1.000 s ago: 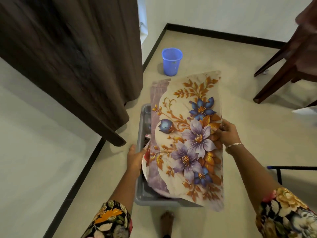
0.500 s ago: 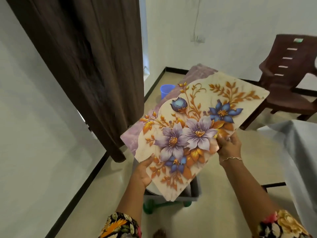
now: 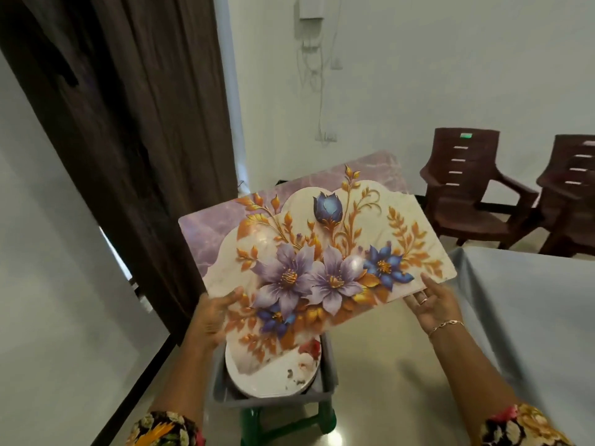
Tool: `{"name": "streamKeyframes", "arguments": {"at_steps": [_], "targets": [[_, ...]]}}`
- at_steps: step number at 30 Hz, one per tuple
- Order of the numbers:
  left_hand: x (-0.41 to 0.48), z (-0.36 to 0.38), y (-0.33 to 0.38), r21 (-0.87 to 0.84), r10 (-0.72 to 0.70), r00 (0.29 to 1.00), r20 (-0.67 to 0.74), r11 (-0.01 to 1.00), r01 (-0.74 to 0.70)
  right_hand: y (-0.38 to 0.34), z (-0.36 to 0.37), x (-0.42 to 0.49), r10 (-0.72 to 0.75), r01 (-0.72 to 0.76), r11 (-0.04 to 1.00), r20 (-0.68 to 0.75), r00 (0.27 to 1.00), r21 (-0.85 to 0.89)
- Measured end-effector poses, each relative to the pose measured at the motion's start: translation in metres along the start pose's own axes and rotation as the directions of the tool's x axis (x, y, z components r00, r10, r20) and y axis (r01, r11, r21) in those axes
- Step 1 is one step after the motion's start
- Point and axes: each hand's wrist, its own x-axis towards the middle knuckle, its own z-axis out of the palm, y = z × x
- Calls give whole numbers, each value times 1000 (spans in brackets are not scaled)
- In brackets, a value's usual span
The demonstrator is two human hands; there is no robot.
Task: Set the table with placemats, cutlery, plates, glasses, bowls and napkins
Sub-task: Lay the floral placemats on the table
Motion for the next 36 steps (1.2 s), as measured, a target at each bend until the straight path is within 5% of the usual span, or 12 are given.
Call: {"name": "streamKeyframes", "arguments": {"at_steps": [5,9,20,29,36], "targets": [[-5,16,23,84,118,990,74,989,-124,-60,-32,-18,-153,152,954,17,988,-257],[-16,38,33,193,191,974,124,958,-212,-95,-47,-32,-109,176,773,145,983,-610],[-16,125,-18,191,25,917,398,975,-110,-132,-131,-94,-324,248,843,-82,942,-477],[-57,229,-97,357,-166,738,654,928,-107,-176,-234,-194,-564,412,808,-350,748,-422],[-79,303,-150,365,-189,712,677,926,-101,-221,-293,-210,-616,454,782,-411,672,-427]]}}
